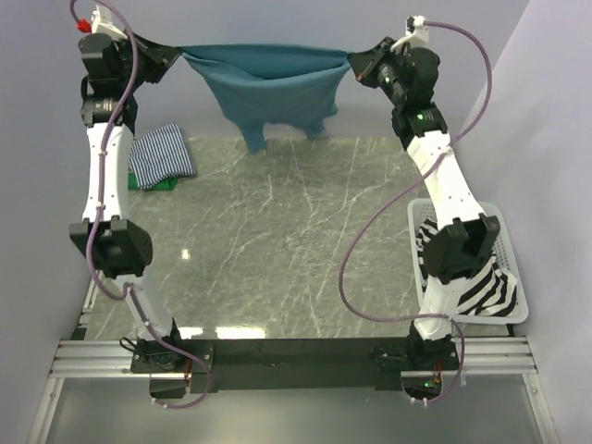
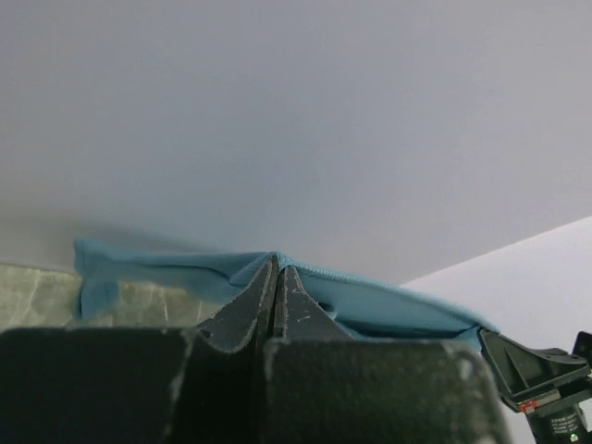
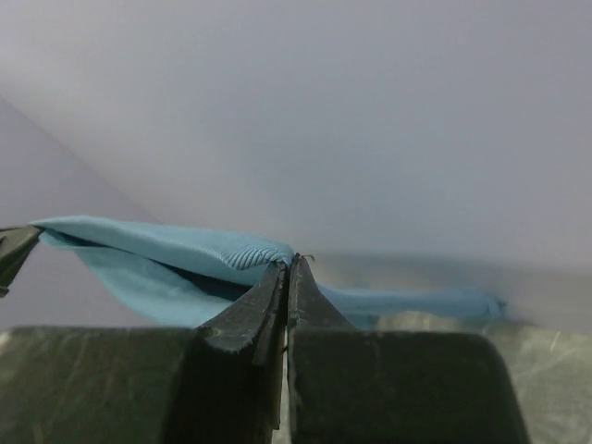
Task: Fold and stack the tank tops
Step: Flatten the tank top out
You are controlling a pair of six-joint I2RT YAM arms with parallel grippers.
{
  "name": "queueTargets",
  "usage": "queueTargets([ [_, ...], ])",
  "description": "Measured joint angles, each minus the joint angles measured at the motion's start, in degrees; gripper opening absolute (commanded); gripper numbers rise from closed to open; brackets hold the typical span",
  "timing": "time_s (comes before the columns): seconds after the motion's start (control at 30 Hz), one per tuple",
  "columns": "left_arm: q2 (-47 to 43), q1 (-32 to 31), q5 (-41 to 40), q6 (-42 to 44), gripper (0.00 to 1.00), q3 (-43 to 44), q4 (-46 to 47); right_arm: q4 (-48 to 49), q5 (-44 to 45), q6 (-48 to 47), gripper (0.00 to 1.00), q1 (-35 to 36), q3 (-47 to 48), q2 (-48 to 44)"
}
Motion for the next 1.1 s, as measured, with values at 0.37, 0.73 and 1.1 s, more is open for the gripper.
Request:
queueTargets([
  [0.37, -42.10, -4.13, -2.86, -5.16, 0.01, -70.47, 11.56, 22.45, -1.09, 8.07, 0.23, 0.09, -65.31, -26.64],
  [0.73, -76.39, -13.00, -10.40, -11.02, 0.01, -120.63, 0.24, 31.89, -3.04, 17.68, 0.36, 2.40, -114.20, -47.69],
  [1.1, -79.93, -15.63, -14.14, -11.69, 0.03, -118.79, -5.62, 15.17, 11.69, 18.10, 0.49, 16.65, -108.78, -60.46],
])
